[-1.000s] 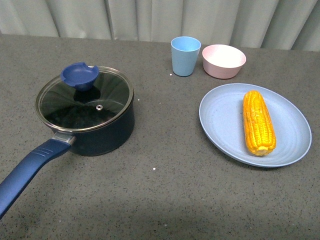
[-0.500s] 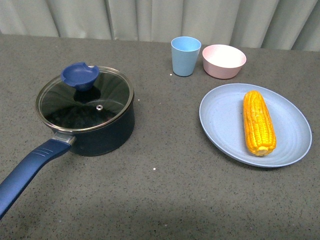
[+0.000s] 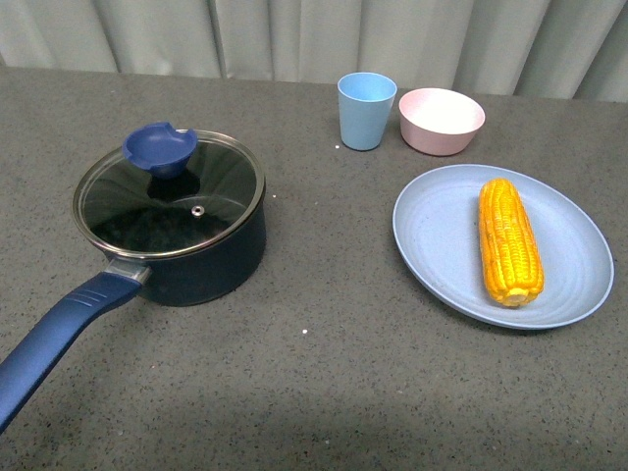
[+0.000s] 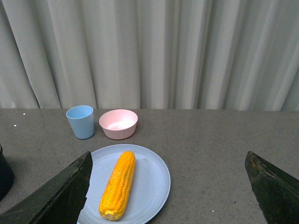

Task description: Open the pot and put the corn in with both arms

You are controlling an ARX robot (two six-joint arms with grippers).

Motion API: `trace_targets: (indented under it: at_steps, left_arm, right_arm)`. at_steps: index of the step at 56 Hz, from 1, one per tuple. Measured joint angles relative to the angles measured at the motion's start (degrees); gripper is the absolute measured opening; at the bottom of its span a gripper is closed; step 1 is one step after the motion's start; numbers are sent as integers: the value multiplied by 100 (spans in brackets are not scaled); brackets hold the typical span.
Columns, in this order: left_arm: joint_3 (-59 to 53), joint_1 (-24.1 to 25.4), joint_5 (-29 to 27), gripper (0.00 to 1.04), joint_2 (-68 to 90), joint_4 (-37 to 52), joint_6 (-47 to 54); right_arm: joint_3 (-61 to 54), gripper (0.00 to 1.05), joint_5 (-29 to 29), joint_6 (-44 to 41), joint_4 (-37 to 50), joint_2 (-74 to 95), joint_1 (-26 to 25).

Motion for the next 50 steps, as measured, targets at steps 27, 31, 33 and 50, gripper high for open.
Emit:
trace_targets:
  at_steps: [27,31,33,50]
  left_arm:
    - [1731,-1360,-1408,98,8089,5702,-566]
    - [2190,-1488,-1523,98,8736,5711,-562]
    - [2393,-1534,-1565,98,8994,5722,-555]
    - [3115,-1663,-1661,98,10100,5880,-393]
  right_arm:
    - [0,96,0,0,0,0,0]
    - [0,96,0,0,0,0,0]
    - [0,96,0,0,0,0,0]
    - [0,96,0,0,0,0,0]
